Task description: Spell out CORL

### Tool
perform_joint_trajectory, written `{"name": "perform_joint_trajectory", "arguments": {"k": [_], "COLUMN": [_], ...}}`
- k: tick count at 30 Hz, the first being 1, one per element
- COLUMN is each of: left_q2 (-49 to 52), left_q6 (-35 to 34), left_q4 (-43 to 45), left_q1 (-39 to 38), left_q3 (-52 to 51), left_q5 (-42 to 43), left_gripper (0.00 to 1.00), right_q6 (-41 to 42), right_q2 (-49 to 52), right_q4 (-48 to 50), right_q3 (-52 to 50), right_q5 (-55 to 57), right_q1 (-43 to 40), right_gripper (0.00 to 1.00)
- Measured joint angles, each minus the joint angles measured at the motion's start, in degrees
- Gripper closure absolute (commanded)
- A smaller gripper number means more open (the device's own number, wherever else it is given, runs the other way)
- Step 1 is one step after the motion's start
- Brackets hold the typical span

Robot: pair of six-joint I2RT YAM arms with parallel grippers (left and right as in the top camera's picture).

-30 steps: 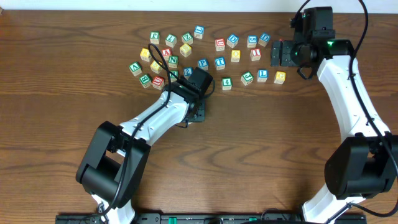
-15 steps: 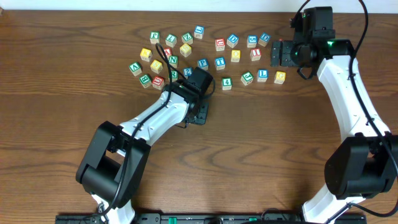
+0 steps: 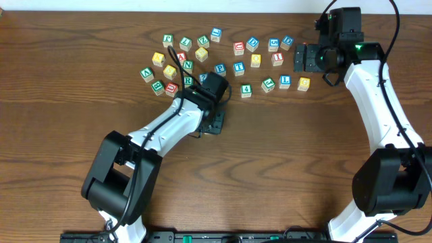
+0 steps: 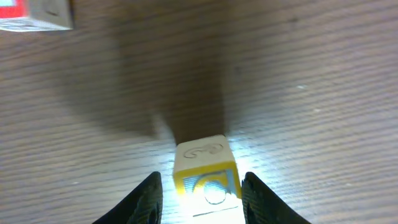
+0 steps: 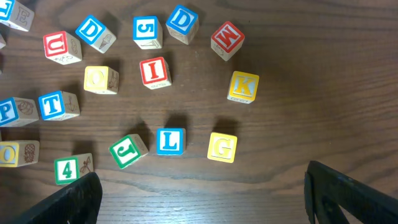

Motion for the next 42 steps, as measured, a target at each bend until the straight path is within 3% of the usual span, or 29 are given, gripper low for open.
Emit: {"name": "perform_joint_trajectory", "arguments": {"k": [6,20,30,36,42], "left_q2": [-1.6,-22.1,-23.4,-23.4,-23.4], "left_q6": [-0.2,1.5,4.4,4.6,4.6], "left_q4": [-0.9,-2.0,-5.6,-5.8,-6.7], "left_q1": [2.4,9.0,12.8,15.3,21.3], "left_q3": [2.8,6.3,6.3,6.3,6.3], "left_q5": [0.0,0.0,0.0,0.0,0.2], "left_gripper": [0.54,0.46,0.4,0.39,0.39], "right_q6": [0.0,0.0,0.1,0.5,2.0], "right_q2": [0.0,0.0,0.0,0.0,0.1], "right_q4": [0.0,0.0,0.3,2.1,0.0], "right_q3": [0.0,0.0,0.0,0.0,3.0], "right_q5": [0.0,0.0,-5.1,-13.9,-15.1], "right_q1": [0.0,0.0,0.0,0.8,8.0], "right_gripper": [0.01,0.01,0.01,0.08,0.08]}}
